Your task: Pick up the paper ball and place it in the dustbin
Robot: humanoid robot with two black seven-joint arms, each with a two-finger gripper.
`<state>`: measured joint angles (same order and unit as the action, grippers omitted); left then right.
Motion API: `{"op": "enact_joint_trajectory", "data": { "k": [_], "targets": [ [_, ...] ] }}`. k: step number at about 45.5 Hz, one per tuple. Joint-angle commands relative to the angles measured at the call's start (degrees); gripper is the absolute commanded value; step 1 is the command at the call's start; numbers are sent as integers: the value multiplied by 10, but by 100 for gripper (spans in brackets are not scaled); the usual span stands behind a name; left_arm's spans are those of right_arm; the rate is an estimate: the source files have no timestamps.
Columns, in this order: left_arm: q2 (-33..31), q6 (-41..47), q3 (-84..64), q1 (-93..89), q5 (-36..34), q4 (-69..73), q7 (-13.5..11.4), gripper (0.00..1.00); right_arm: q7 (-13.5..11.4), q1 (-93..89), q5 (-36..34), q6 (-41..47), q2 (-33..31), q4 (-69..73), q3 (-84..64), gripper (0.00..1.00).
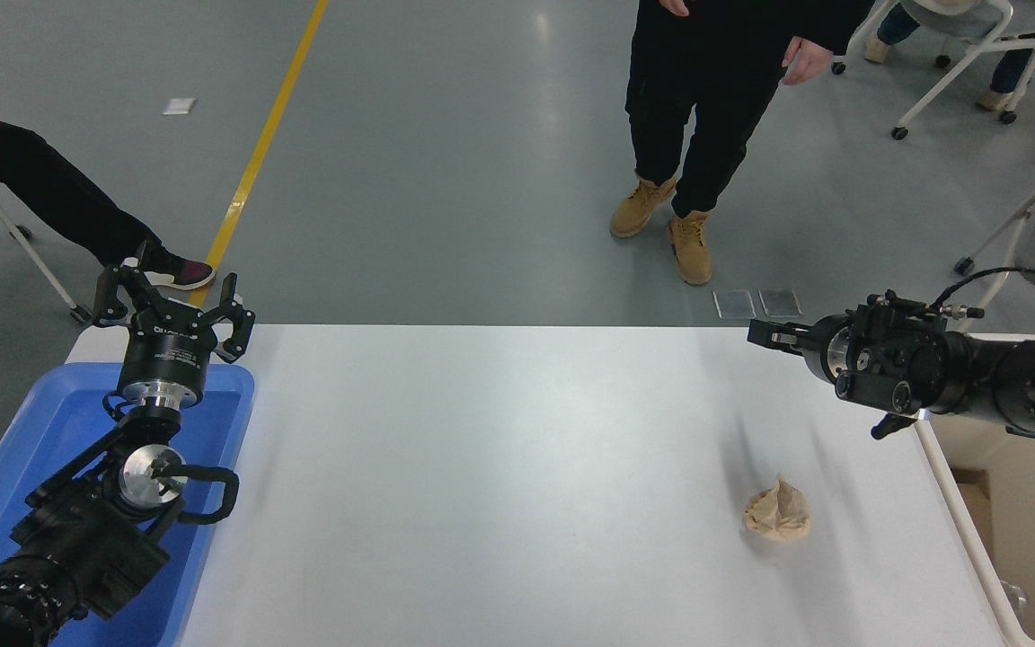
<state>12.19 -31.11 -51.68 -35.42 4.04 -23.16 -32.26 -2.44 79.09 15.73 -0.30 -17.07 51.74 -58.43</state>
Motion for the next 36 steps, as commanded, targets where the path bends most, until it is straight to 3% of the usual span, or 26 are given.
{"op": "enact_joint_trajectory", "data": {
  "k": [1,21,36],
  "targets": [
    [-1,0,0,1,0,0,0,99,0,69,26,127,-55,132,-12,100],
    [0,0,1,0,0,0,0,99,0,78,19,158,-74,197,53,100],
    [0,0,0,1,0,0,0,99,-1,-26,17,148,-49,97,93,100]
  ]
}}
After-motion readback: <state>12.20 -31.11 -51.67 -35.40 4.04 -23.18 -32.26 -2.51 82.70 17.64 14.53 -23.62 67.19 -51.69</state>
